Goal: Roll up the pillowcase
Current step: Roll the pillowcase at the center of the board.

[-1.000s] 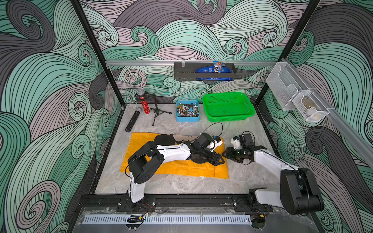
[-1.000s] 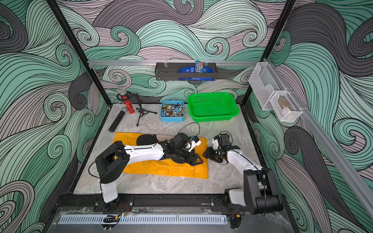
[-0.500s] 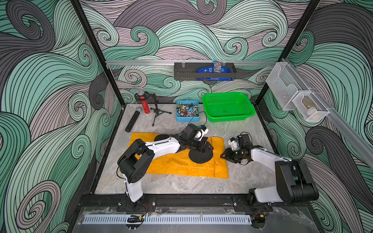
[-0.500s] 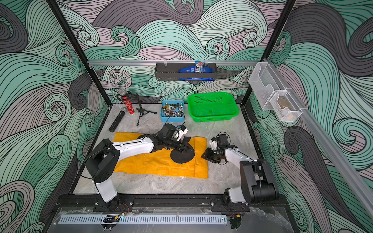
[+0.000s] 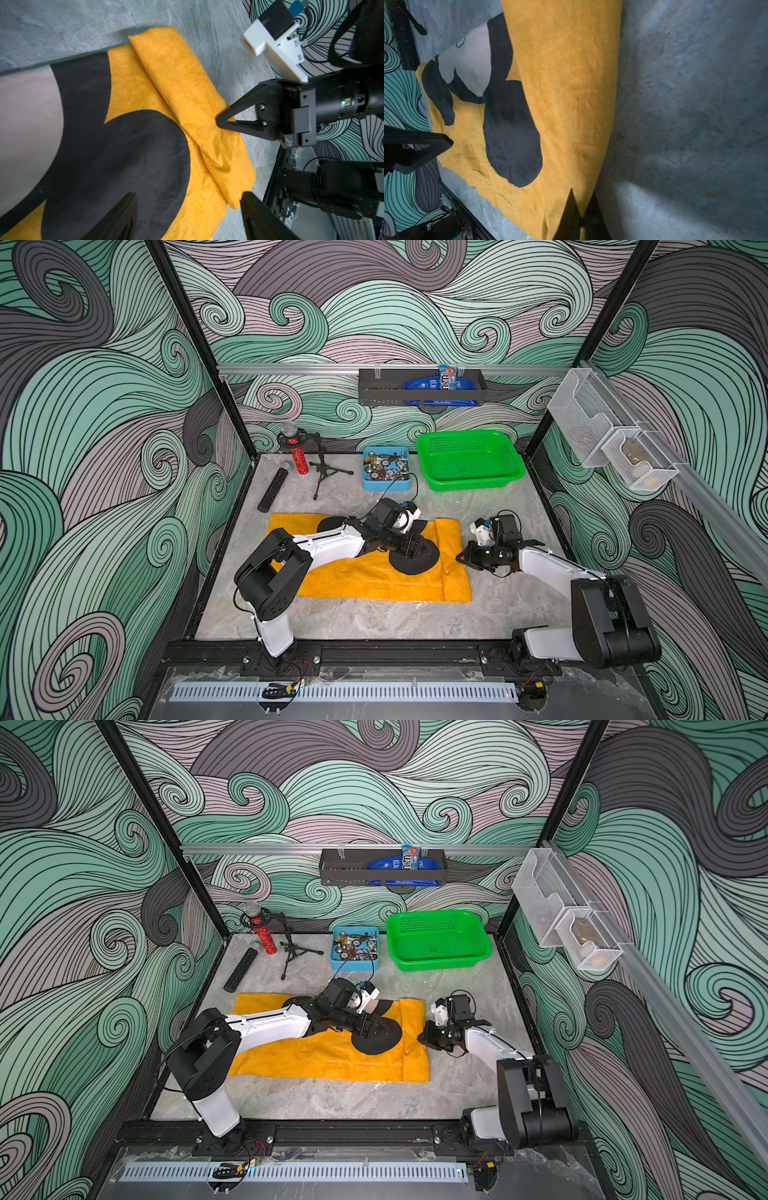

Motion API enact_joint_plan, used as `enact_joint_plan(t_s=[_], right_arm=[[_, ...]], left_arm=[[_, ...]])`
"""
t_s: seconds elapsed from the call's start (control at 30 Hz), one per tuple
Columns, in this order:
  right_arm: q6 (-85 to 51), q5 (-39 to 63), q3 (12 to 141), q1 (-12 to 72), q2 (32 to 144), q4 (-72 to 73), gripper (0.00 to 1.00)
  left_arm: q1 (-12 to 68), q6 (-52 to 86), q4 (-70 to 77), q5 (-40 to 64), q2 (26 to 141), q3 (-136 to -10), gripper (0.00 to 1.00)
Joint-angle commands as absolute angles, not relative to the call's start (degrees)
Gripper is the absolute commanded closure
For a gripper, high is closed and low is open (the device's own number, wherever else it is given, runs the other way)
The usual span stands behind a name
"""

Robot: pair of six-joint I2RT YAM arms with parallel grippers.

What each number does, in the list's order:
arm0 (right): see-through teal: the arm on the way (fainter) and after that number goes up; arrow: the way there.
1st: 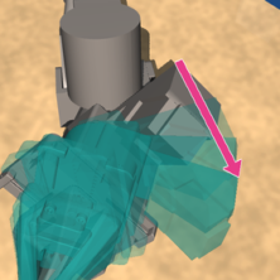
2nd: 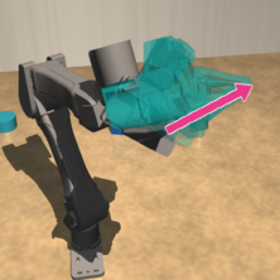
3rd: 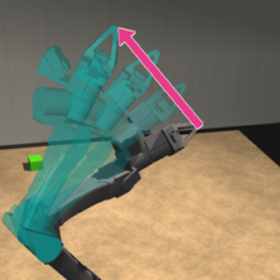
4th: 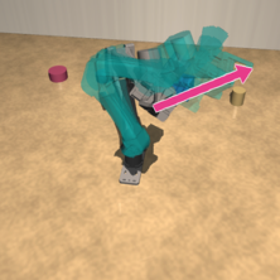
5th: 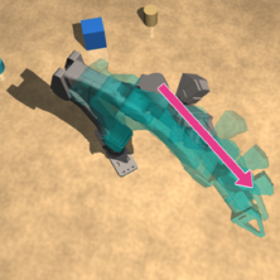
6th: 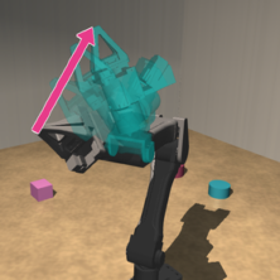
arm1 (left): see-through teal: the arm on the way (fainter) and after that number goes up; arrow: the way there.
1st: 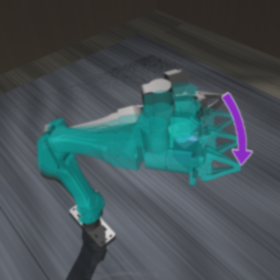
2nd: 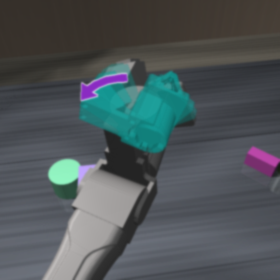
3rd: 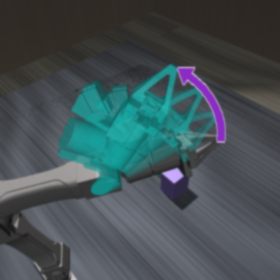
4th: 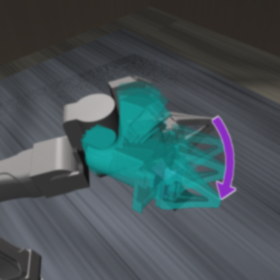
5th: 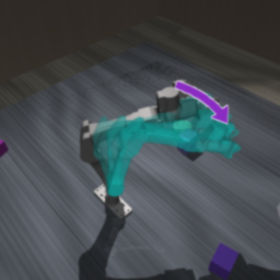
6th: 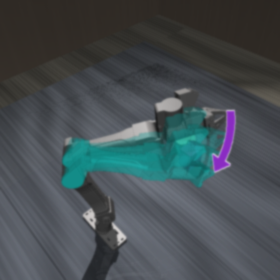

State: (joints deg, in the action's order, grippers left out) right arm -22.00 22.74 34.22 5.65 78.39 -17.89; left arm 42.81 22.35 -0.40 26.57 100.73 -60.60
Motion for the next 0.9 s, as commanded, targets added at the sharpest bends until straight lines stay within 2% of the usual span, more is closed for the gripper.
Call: enact_joint_plan(t_s=[0.0, 0.07, 0.17, 0.33, 0.53, 0.63, 0.87], right_arm=[[-21.16, 14.29, 37.06, 5.50, 76.88, -24.02, 1.00], [-21.24, 7.59, 38.58, 5.52, 76.13, -27.74, 1.00], [-23.14, 3.78, 40.17, 5.49, 77.23, -30.45, 1.00], [-27.08, 4.02, 42.98, 6.80, 79.52, -30.92, 0.95], [-30.02, 6.18, 45.94, 10.00, 80.94, -30.78, 0.82], [-30.85, 6.66, 46.44, 12.00, 81.09, -30.76, 0.72], [-32.99, 8.02, 48.18, 15.40, 81.01, -30.76, 0.73]], left_arm=[[42.37, 21.27, -1.93, 26.50, 98.91, -60.91, 0.20], [42.44, 21.44, -2.02, 26.61, 98.93, -60.91, 0.20], [42.45, 21.57, -2.02, 26.89, 99.30, -60.89, 0.20], [42.42, 21.26, -2.44, 26.98, 99.71, -61.34, 0.20], [42.37, 20.95, -2.90, 27.02, 99.21, -60.57, 0.20], [42.37, 20.76, -2.99, 27.03, 98.90, -60.16, 0.20], [42.36, 20.42, -3.25, 27.22, 98.37, -59.44, 0.20]])
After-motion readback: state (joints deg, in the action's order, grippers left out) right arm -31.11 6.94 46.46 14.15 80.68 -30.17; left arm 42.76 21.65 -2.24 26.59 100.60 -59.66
